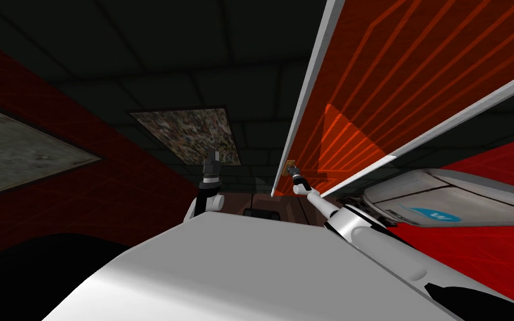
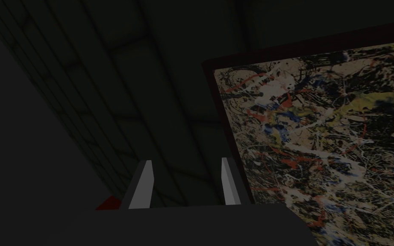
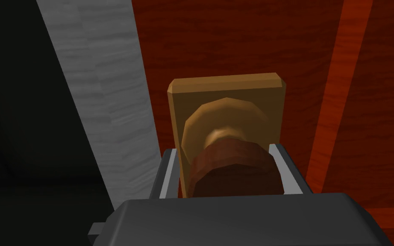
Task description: Pull the door open
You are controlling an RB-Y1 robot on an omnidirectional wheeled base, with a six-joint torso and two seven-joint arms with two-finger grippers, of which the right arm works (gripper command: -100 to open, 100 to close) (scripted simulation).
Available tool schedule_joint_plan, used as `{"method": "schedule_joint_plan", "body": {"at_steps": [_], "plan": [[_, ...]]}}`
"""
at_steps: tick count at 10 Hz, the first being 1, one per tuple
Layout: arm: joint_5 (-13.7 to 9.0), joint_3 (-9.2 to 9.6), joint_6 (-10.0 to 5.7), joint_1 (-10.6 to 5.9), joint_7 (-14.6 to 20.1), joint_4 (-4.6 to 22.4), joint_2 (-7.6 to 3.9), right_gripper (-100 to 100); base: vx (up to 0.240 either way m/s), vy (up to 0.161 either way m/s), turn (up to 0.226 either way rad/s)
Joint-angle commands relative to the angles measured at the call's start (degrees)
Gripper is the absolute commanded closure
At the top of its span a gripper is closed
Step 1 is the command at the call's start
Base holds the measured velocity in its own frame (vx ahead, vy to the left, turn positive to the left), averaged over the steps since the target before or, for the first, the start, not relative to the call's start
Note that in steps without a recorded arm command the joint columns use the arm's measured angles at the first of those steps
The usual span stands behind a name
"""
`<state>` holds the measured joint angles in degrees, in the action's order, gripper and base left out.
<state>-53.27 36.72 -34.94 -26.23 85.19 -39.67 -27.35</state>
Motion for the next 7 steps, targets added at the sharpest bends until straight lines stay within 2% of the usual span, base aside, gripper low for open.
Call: {"method": "schedule_joint_plan", "body": {"at_steps": [1, 5, 6, 7], "plan": [[0.02, 0.06, 0.07, 0.04, -0.12, -0.08, 0.10, 100, -0.015, -0.015, -0.019], [0.02, 0.06, 0.07, 0.04, -0.12, -0.08, 0.10, 100, -0.006, -0.003, 0.006], [0.19, 1.41, -0.11, 0.05, 0.84, -0.75, -0.71, 100, -0.097, -0.062, 0.056], [0.24, 1.84, -0.18, 0.06, 1.15, -0.97, -0.94, 100, -0.157, -0.092, 0.083]]}}
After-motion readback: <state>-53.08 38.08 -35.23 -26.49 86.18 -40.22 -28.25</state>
